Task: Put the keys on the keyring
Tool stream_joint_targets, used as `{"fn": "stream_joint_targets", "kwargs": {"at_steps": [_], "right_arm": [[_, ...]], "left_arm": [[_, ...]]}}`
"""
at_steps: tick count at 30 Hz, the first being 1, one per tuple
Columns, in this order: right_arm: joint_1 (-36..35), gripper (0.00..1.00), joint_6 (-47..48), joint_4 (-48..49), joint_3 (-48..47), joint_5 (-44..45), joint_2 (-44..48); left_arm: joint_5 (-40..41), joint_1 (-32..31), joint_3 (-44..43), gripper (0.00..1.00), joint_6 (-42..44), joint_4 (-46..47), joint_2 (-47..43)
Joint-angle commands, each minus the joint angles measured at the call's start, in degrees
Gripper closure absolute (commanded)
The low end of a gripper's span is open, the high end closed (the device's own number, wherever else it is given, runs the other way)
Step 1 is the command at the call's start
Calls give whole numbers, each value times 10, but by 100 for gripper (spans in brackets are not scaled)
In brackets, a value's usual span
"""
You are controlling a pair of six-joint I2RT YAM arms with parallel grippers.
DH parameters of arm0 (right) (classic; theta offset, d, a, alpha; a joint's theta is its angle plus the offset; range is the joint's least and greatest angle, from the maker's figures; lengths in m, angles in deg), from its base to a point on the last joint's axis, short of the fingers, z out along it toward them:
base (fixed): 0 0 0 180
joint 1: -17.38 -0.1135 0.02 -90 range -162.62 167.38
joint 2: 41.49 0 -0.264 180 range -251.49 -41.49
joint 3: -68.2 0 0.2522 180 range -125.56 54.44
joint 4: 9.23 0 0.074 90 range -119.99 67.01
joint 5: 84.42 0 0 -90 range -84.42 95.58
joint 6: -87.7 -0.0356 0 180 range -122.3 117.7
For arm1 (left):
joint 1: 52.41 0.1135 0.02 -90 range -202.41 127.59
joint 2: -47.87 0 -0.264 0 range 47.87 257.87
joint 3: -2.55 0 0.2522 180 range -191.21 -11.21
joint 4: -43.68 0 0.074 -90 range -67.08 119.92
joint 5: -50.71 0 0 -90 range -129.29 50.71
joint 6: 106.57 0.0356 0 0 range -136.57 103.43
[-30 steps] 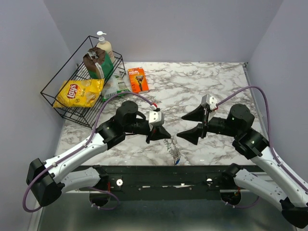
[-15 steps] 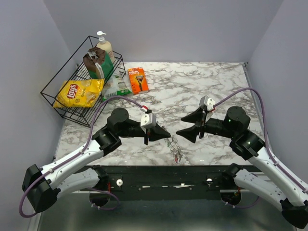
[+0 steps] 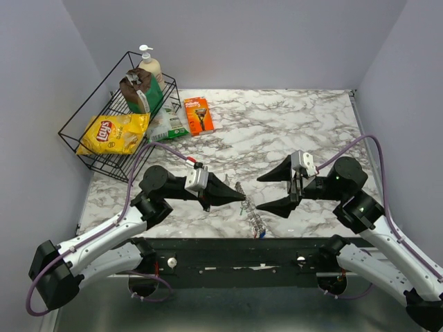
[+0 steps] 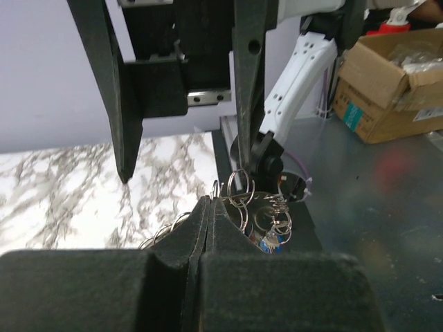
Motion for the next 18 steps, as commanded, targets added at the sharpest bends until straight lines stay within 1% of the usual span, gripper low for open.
{"fn": "stream_joint_targets", "kwargs": {"at_steps": [1,3,7,9,10,11,15,18], "right_arm": [[-3,15,14,24,-1,-49,-4],[-3,16,12,24,-3,-47,-5],[-3,19,-5,30,-13,-54,-6],[-3,21,-14,48,-14,-60,-7],[-3,23,-39,49,-13,-61,-9],[-3,32,-47,72,-15,-62,-10],[-4,33,-79,109,-8,-78,-16],[-4,36,-95,129,2,-85,-21]], "left_arm": [[-49,-1,-3,100,-58,125,4],[-56,-1,-4,100,-67,141,11],[-60,-1,-15,100,-73,140,19],[-59,-1,-16,100,-75,141,20],[-56,-1,-17,100,-76,142,22],[-55,-1,-18,100,-77,141,24],[-52,-2,-18,100,-76,141,27],[-48,-1,-18,100,-76,142,28]]}}
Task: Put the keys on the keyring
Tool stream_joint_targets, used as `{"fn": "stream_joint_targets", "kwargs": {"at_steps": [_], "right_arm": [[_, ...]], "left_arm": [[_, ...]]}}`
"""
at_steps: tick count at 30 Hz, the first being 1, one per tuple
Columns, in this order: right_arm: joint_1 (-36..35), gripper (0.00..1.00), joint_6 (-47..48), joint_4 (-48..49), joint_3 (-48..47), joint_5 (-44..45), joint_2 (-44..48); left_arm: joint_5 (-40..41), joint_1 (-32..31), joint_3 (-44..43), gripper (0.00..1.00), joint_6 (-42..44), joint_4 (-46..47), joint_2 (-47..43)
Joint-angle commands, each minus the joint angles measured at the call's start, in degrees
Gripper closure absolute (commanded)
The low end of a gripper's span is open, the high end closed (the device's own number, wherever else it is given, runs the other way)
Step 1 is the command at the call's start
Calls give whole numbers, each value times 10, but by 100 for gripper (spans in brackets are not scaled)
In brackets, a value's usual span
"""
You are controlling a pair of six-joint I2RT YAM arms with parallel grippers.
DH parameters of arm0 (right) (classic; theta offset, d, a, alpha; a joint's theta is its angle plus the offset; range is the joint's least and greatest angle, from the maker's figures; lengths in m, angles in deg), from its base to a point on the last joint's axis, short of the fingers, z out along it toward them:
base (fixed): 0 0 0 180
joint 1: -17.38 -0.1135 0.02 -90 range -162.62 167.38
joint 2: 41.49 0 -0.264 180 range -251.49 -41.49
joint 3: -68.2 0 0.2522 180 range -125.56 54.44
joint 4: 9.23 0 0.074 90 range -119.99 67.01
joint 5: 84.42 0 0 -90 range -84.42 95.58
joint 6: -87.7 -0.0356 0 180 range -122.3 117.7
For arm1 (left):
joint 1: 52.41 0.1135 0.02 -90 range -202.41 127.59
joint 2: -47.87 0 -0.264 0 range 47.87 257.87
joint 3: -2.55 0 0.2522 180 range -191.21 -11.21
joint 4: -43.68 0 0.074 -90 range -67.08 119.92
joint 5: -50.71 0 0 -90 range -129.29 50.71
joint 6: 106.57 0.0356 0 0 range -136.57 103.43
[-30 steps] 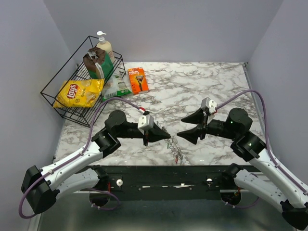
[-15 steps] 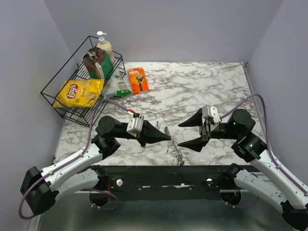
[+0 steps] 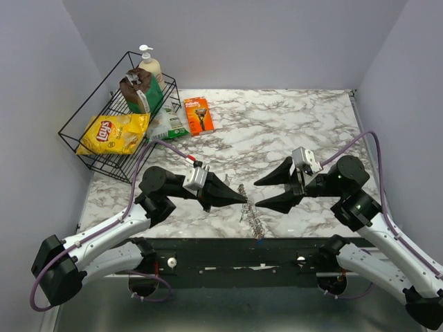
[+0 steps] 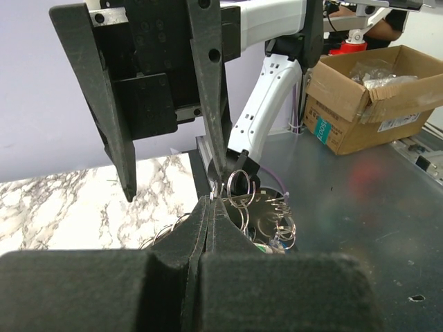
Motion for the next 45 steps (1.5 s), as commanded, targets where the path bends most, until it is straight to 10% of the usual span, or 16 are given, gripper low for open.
{"fn": "stream_joint_targets", "kwargs": {"at_steps": [1,45], "right_arm": [[-4,37,-40,55,3,-29,-5],[-26,75,-111,114,19,-17,-47]], "left_arm": [[0,-1,-18,100,-5,34,0],[65,-1,-10,100,11,8,-1]]}}
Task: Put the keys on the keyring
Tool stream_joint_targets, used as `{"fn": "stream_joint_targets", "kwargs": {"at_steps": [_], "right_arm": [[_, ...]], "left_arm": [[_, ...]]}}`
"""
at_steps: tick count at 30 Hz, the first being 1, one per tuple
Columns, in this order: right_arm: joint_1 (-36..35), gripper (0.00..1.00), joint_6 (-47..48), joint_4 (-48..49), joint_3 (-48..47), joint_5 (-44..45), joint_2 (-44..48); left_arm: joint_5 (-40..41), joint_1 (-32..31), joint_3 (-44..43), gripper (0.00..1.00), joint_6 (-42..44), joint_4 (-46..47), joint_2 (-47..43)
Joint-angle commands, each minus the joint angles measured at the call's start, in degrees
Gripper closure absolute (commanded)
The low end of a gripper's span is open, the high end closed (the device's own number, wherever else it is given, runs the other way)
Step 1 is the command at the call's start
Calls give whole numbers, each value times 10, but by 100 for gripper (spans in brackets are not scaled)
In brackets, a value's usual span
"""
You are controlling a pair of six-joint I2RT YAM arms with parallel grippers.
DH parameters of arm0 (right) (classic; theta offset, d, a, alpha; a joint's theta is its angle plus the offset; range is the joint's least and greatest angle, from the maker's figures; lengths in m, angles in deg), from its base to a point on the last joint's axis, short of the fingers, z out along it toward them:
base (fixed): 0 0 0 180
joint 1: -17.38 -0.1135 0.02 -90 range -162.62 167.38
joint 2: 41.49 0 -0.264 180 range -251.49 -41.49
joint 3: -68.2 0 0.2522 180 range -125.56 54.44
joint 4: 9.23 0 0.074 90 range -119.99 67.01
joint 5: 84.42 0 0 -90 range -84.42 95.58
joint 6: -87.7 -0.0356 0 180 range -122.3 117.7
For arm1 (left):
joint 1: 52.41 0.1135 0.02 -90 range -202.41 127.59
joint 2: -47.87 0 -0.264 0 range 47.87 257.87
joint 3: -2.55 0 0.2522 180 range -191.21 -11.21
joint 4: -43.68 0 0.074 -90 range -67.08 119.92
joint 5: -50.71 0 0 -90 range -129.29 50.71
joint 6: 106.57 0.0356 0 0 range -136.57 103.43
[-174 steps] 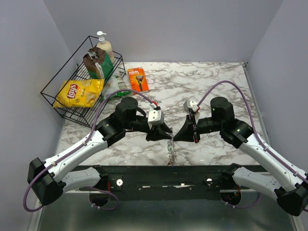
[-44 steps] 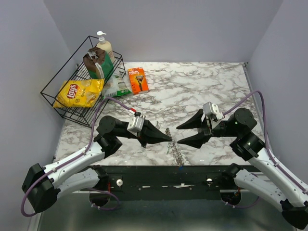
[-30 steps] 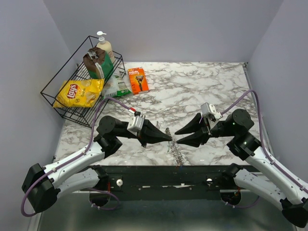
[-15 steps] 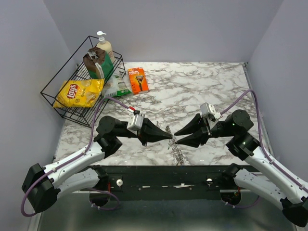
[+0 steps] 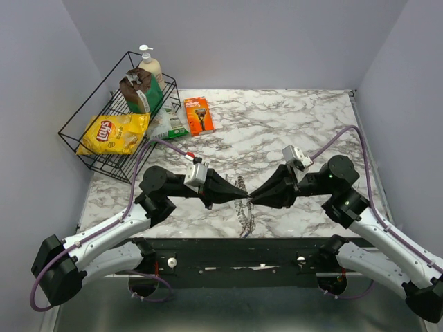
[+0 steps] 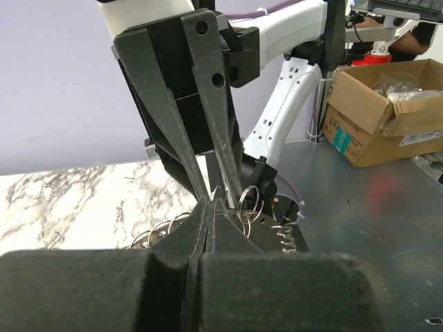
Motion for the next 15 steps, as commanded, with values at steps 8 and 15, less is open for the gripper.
{"fn": "stream_joint_targets", "kwargs": {"at_steps": [8,15], "right_arm": [[-8,96,-15,6,-13,44,-9],[-8,99,-5,-13,-14,74,-6]], "left_arm": [[14,-1,-10,100,6,10,-2],[13,-1,-11,100,12,-15,-11]]}}
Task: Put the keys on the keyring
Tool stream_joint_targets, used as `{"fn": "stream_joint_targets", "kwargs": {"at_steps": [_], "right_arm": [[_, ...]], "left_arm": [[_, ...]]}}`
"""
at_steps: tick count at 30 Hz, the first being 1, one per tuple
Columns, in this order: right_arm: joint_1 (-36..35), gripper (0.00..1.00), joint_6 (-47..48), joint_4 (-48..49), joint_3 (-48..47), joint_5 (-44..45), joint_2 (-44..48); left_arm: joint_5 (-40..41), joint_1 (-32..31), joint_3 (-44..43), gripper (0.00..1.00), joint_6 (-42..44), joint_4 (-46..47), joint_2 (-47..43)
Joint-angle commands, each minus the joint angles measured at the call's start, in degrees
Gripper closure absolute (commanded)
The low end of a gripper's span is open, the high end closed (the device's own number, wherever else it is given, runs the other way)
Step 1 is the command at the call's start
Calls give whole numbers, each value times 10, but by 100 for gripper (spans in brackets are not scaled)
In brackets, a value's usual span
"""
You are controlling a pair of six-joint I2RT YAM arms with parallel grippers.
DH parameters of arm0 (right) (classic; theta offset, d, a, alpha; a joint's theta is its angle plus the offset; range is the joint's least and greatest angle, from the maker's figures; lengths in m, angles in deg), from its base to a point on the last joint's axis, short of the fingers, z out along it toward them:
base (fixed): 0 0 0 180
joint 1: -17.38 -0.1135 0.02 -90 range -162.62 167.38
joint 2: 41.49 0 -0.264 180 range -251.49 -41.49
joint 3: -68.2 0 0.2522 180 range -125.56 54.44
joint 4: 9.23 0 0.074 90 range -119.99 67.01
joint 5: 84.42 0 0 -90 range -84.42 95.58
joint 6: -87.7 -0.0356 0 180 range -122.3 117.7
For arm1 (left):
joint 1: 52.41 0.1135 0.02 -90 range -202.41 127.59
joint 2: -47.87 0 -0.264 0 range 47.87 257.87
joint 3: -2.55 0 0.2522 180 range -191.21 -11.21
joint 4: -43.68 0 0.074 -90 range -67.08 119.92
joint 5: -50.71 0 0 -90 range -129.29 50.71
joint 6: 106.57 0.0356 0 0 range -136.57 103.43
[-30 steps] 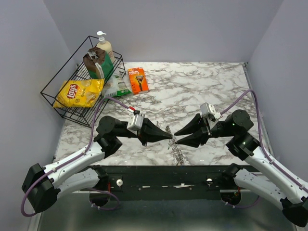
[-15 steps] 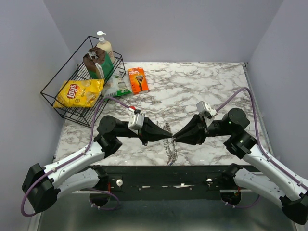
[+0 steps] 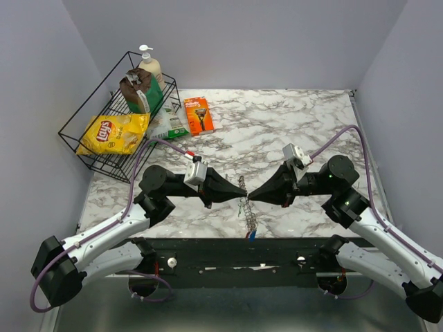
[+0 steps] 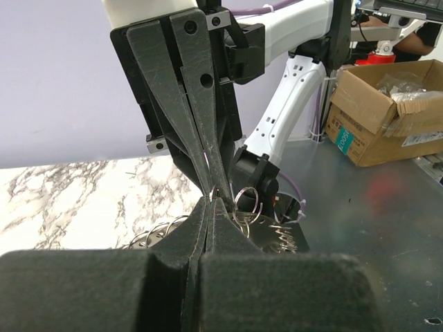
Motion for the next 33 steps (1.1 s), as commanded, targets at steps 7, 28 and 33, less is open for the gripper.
{"fn": "stream_joint_targets", "kwargs": {"at_steps": [7,28,33], "right_arm": [[-8,99,17,-15,-13,72,5],[-7,99,37,1,-26,89,-1],[-8,99,53,-4,-20,70,6]], "left_arm": [[13,-6,-22,100,41,-69,-24],[18,-6,-29,88,76,-199,-41],[26,-6,-43,77,107,-246,-46]]}}
